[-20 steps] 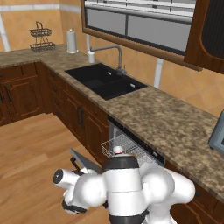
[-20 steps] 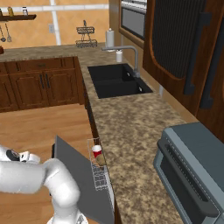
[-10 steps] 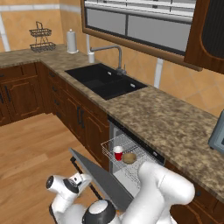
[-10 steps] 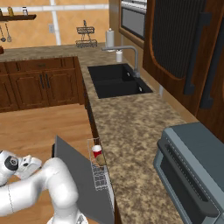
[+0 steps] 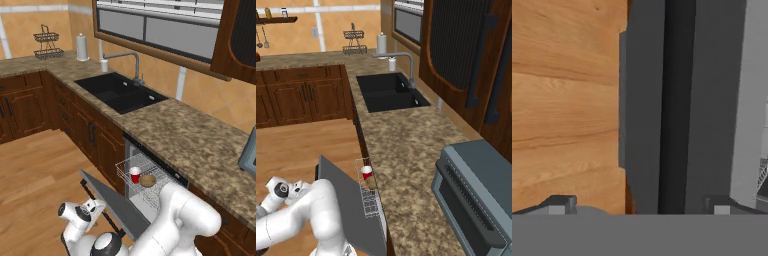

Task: Pick up the cup and bowl from the counter, place them in the dishwasher, and close the dishwasher door.

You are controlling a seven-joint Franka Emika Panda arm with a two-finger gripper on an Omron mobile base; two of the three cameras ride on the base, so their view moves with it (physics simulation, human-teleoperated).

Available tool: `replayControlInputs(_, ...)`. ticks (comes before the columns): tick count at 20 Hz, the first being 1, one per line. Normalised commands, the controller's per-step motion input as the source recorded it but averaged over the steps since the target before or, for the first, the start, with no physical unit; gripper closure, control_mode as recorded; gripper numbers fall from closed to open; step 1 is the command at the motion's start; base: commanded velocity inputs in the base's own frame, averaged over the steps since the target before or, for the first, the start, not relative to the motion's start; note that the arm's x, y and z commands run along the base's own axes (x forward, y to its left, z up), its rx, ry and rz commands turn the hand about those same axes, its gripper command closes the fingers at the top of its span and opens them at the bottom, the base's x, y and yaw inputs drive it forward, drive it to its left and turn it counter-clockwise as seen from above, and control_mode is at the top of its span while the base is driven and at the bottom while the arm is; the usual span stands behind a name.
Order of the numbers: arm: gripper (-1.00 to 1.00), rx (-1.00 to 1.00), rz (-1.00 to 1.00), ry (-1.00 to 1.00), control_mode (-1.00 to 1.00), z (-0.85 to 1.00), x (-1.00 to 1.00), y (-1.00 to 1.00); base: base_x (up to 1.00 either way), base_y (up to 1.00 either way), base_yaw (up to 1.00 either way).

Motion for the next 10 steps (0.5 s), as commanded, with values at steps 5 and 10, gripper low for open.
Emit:
replayControlInputs(5, -1.0, -0.23, 0.03, 0.03, -1.0, -0.98, 0.52, 0.07, 0.0, 0.0, 0.0)
replayControlInputs(10, -1.0, -0.24, 0.05, 0.07, -1.0, -1.0, 0.63, 0.07, 0.0, 0.0, 0.0)
